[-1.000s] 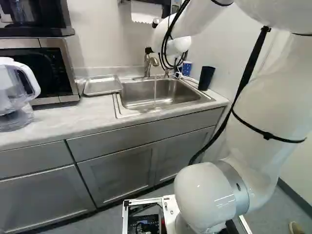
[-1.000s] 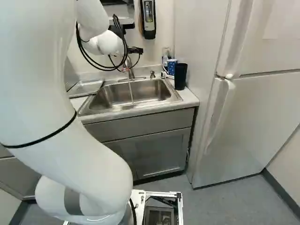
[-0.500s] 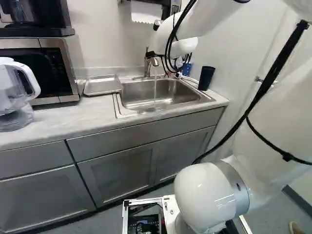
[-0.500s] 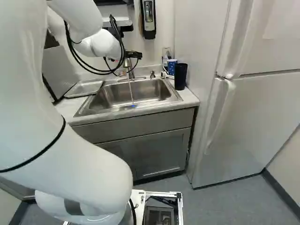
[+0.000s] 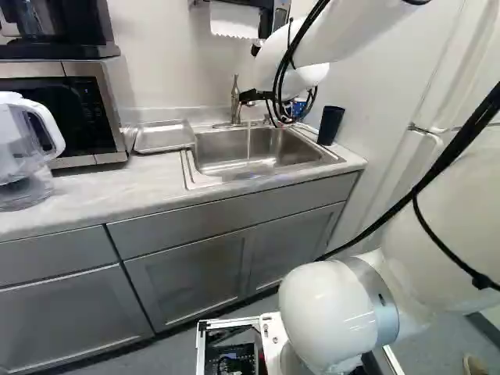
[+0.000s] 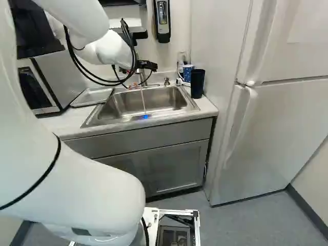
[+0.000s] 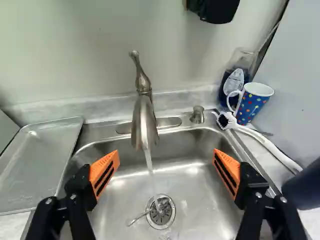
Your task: Rinse the cup and place it in the tray
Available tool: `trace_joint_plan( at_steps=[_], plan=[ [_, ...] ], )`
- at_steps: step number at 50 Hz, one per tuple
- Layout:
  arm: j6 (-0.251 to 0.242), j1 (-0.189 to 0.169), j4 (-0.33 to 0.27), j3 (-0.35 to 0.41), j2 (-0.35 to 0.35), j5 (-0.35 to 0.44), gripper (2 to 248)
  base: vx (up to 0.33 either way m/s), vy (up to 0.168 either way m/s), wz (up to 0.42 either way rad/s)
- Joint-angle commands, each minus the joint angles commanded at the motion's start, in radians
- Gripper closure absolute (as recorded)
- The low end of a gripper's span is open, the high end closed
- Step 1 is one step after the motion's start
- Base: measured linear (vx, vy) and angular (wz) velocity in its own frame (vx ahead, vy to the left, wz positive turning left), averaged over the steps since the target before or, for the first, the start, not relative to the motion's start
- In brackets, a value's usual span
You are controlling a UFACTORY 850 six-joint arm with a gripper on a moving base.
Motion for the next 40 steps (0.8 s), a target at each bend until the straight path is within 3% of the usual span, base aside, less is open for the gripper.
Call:
trace_joint_plan(
  at_steps=[26,40],
  plan=[
    [0.0,-0.012,0.0,0.011,0.013,-0.117,3,0.0,0.0,0.0],
    [0.0,-0.012,0.0,0.011,0.013,-0.117,3,0.0,0.0,0.0]
  ],
)
